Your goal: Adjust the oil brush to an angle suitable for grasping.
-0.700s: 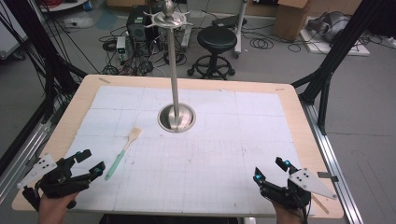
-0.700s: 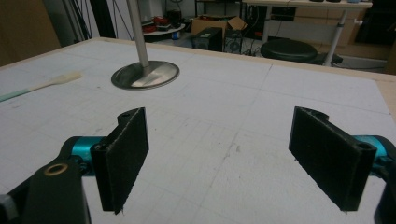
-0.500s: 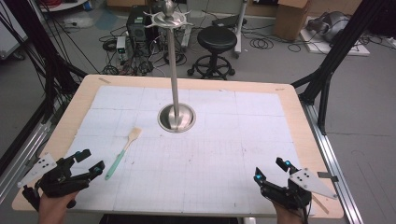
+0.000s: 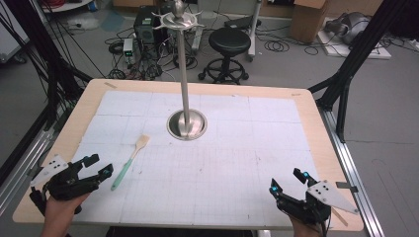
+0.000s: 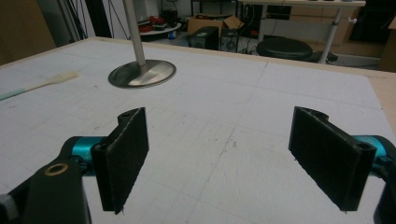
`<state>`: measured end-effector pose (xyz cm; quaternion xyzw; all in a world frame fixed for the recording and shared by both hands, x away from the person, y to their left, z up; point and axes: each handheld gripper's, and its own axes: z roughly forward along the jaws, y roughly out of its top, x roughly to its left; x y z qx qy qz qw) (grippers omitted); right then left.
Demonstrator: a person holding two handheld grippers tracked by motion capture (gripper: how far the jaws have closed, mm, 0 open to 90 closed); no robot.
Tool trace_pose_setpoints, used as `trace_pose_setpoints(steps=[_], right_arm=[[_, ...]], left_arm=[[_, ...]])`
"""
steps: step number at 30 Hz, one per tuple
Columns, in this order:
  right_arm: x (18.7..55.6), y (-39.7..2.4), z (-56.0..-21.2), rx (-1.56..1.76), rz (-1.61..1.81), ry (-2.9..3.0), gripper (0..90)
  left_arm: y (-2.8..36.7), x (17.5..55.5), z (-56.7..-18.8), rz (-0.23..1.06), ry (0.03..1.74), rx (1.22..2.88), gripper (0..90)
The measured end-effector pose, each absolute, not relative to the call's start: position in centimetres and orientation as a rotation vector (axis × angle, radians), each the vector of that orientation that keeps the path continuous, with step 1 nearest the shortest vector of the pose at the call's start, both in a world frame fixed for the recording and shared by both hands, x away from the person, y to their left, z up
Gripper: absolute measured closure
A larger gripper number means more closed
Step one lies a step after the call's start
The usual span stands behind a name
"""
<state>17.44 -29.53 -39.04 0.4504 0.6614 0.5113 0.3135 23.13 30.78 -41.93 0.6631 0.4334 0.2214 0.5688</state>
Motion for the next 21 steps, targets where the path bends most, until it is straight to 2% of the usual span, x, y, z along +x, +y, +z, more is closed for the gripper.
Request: trace_pose_setpoints(steps=[2, 3, 4, 5, 6, 7, 8, 9, 11, 16, 21], right_arm=[[17.4, -29.6, -39.1, 1.188, 1.345, 1.746, 19.0], [17.5, -29.6, -39.1, 1.188, 1.34, 1.75, 19.0], [17.5, -29.6, -39.1, 1.188, 1.34, 1.75, 19.0], [17.6, -29.7, -39.2, 1.191, 1.338, 1.749, 19.0], [17.6, -29.7, -39.2, 1.191, 1.338, 1.749, 19.0], [17.6, -29.7, -39.2, 1.197, 1.342, 1.746, 19.0], [17.6, -29.8, -39.2, 1.198, 1.343, 1.743, 19.0], [17.6, -29.8, -39.2, 1.2, 1.341, 1.744, 19.0], [17.6, -29.9, -39.2, 1.214, 1.34, 1.74, 19.3], [17.5, -30.0, -39.1, 1.215, 1.349, 1.738, 19.3], [17.9, -29.8, -39.2, 1.21, 1.341, 1.765, 19.6]], left_arm=[[30.9, 23.4, -41.9, 0.513, 1.008, 1.568, 39.0], [30.8, 23.6, -41.9, 0.514, 1.0, 1.579, 51.1], [30.8, 23.7, -41.9, 0.522, 0.995, 1.594, 51.1], [30.7, 23.9, -41.9, 0.528, 0.992, 1.62, 66.0], [30.6, 24.0, -42.0, 0.53, 0.995, 1.634, 66.0], [30.4, 24.4, -42.1, 0.532, 1.014, 1.651, 72.1], [30.3, 24.6, -42.1, 0.538, 1.027, 1.654, 82.2], [30.3, 24.9, -42.2, 0.552, 1.033, 1.656, 86.4], [30.1, 25.6, -42.3, 0.558, 1.055, 1.657, 89.6], [29.5, 27.8, -42.5, 0.563, 1.116, 1.682, 89.7], [28.1, 30.2, -42.0, 0.589, 1.149, 1.78, 89.6]])
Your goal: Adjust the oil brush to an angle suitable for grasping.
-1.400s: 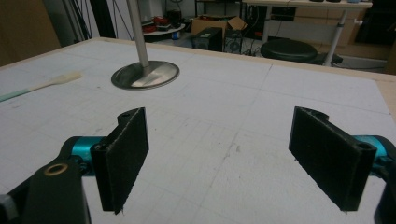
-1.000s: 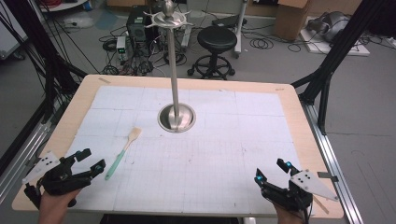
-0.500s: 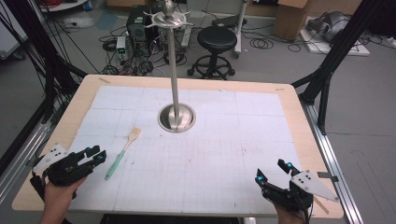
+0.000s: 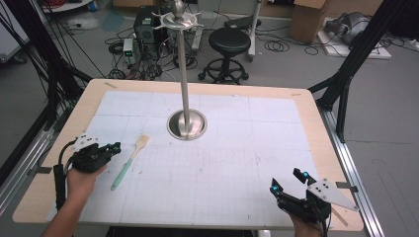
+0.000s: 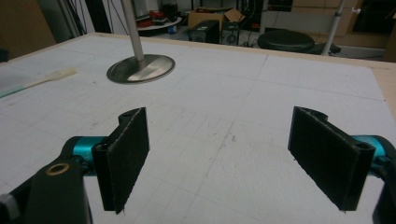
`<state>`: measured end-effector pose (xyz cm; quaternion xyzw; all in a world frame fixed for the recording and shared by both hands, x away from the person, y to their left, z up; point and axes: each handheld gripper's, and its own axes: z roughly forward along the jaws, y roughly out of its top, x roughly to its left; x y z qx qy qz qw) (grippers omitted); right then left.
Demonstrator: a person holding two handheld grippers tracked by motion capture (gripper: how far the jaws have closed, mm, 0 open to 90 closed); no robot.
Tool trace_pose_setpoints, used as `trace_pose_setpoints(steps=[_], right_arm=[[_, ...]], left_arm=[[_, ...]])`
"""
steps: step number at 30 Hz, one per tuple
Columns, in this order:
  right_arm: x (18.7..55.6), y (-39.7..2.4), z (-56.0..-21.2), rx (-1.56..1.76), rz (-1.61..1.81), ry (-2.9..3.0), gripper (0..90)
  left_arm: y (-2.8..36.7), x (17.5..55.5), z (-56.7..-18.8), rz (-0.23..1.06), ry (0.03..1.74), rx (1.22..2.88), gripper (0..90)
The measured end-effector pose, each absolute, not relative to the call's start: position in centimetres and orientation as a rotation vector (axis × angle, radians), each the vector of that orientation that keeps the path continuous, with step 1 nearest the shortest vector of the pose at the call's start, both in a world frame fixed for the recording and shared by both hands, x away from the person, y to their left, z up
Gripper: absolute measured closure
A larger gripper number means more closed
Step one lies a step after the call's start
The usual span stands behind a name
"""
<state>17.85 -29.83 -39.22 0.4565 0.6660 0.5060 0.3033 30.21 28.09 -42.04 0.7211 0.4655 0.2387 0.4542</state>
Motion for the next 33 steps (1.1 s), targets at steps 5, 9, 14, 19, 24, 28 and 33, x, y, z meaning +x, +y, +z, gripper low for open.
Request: trace_pose_setpoints(steps=[5, 9, 14, 19, 24, 28, 33], right_arm=[[17.8, -29.7, -39.1, 1.197, 1.339, 1.774, 20.8], [17.7, -29.8, -39.1, 1.202, 1.342, 1.771, 20.8], [17.6, -30.2, -39.1, 1.215, 1.357, 1.753, 20.7], [17.6, -30.4, -39.1, 1.21, 1.354, 1.75, 20.7], [17.5, -30.6, -39.0, 1.219, 1.356, 1.738, 20.8], [17.6, -30.6, -39.0, 1.223, 1.356, 1.736, 20.7], [17.4, -30.6, -38.9, 1.226, 1.352, 1.734, 20.8]], left_arm=[[27.4, 32.4, -43.4, 0.573, 1.214, 1.847, 89.6], [26.6, 33.3, -44.4, 0.556, 1.24, 1.871, 89.6], [25.0, 33.8, -44.4, 0.545, 1.199, 1.935, 89.5], [24.5, 34.2, -44.9, 0.548, 1.225, 1.932, 89.0], [24.3, 34.3, -44.9, 0.525, 1.23, 1.925, 89.0], [23.7, 34.0, -44.9, 0.518, 1.191, 1.942, 89.1], [22.6, 33.4, -44.9, 0.496, 1.123, 1.977, 89.1]])
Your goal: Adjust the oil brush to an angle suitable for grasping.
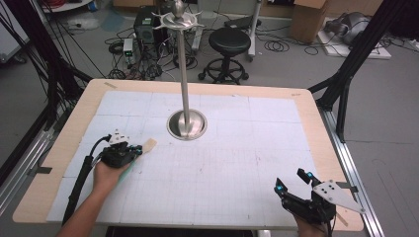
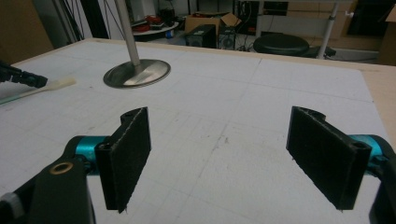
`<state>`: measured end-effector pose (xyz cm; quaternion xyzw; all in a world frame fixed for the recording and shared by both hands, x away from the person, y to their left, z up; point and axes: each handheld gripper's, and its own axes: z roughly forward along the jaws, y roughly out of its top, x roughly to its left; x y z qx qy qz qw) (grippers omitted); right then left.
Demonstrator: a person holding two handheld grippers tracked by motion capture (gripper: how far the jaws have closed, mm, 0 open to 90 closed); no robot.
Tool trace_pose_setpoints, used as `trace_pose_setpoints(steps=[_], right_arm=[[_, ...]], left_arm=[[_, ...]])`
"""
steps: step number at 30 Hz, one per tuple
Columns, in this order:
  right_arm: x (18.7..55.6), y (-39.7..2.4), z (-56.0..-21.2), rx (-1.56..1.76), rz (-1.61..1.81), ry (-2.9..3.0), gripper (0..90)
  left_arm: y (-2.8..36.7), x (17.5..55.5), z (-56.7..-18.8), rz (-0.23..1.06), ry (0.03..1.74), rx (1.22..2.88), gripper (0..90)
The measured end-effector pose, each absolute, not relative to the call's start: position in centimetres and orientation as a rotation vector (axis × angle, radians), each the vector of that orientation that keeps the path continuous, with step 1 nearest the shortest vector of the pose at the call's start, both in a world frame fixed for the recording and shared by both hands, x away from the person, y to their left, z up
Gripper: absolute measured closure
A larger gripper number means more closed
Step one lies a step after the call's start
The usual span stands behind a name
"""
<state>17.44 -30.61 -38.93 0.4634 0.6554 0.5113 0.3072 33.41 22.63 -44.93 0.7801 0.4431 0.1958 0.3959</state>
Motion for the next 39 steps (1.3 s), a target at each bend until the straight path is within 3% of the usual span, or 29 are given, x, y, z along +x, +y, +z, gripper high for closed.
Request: trace_pose_setpoints(steps=[16, 31, 33, 39], right_arm=[[17.3, -30.4, -38.7, 1.21, 1.359, 1.729, 20.8], [17.2, -30.5, -38.8, 1.235, 1.381, 1.713, 20.8], [17.1, -30.5, -38.8, 1.234, 1.385, 1.715, 20.8], [17.1, -30.5, -38.9, 1.226, 1.384, 1.723, 20.8]], left_arm=[[17.5, 31.4, -44.4, 0.407, 0.908, 2.126, 89.2], [14.2, 29.5, -44.3, 0.287, 0.788, 2.15, 89.0], [14.5, 29.3, -43.9, 0.326, 0.81, 2.107, 85.2], [18.4, 27.8, -43.3, 0.391, 0.907, 1.982, 88.4]])
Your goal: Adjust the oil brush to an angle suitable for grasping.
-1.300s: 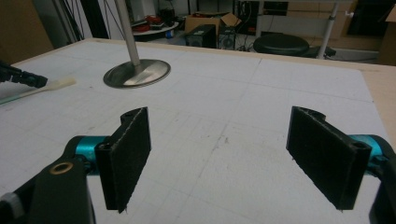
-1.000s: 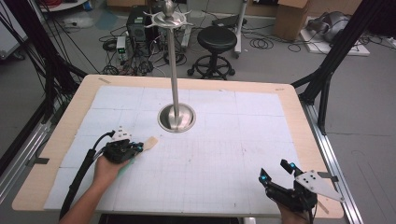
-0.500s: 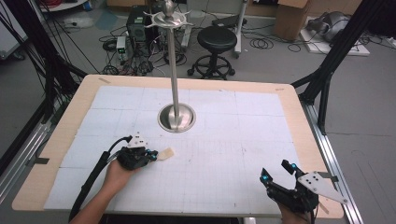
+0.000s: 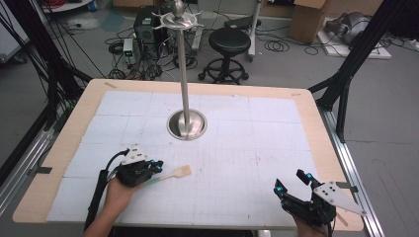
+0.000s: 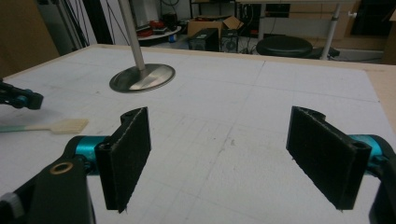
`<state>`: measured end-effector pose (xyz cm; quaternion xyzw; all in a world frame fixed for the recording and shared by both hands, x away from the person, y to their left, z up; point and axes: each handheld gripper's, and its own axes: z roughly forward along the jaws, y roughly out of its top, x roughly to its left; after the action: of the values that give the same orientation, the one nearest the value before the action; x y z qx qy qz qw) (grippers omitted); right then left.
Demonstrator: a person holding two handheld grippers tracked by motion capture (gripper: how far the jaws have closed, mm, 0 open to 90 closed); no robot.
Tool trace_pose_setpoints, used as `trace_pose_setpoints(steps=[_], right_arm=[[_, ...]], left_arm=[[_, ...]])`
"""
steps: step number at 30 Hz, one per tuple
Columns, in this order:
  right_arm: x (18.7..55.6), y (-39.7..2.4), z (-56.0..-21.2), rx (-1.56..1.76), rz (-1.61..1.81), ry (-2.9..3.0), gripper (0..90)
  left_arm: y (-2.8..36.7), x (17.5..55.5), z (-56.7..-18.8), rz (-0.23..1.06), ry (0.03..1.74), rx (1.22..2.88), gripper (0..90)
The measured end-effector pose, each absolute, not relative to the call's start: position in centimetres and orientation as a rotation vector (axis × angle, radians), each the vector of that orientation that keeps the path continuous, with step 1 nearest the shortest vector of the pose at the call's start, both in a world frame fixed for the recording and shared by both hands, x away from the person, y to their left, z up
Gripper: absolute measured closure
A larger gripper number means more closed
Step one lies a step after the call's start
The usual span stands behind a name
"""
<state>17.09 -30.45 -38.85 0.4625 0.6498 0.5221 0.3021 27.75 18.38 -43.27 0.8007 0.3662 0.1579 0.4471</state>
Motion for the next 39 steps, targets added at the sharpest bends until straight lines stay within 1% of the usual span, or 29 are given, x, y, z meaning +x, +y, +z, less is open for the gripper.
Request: trace_pose_setpoints(steps=[3, 6, 10, 13, 17, 18, 19, 25, 30, 35, 39], right_arm=[[17.1, -30.4, -38.9, 1.223, 1.387, 1.723, 20.8], [17.1, -30.3, -38.9, 1.232, 1.387, 1.724, 20.8], [17.3, -30.1, -38.9, 1.224, 1.379, 1.737, 20.8], [17.3, -29.9, -38.9, 1.222, 1.381, 1.74, 20.7], [17.2, -29.9, -38.9, 1.225, 1.384, 1.739, 20.8], [17.2, -29.9, -39.0, 1.226, 1.383, 1.74, 20.8], [17.2, -29.9, -39.0, 1.226, 1.384, 1.74, 20.8], [17.2, -29.8, -38.9, 1.219, 1.382, 1.74, 20.8], [17.2, -29.7, -39.0, 1.223, 1.378, 1.745, 20.8], [17.3, -29.8, -39.0, 1.228, 1.377, 1.745, 20.8], [17.2, -30.0, -39.1, 1.227, 1.379, 1.742, 20.8]], left_arm=[[20.5, 26.7, -43.1, 0.41, 0.945, 1.944, 88.6], [23.1, 24.9, -43.2, 0.393, 1.002, 1.873, 89.0], [24.8, 22.9, -43.5, 0.38, 1.012, 1.88, 89.2], [24.7, 21.9, -43.4, 0.368, 0.995, 1.896, 89.2], [23.6, 20.9, -44.3, 0.332, 0.963, 1.97, 89.3], [23.3, 20.9, -44.6, 0.343, 0.969, 2.0, 89.2], [23.0, 20.9, -44.8, 0.373, 0.987, 2.036, 89.2], [22.9, 21.8, -44.7, 0.442, 1.055, 2.022, 89.3], [22.5, 24.2, -44.5, 0.511, 1.12, 2.03, 89.3], [22.5, 26.1, -44.5, 0.542, 1.177, 1.999, 89.4], [24.4, 26.9, -43.6, 0.578, 1.2, 1.876, 88.8]])
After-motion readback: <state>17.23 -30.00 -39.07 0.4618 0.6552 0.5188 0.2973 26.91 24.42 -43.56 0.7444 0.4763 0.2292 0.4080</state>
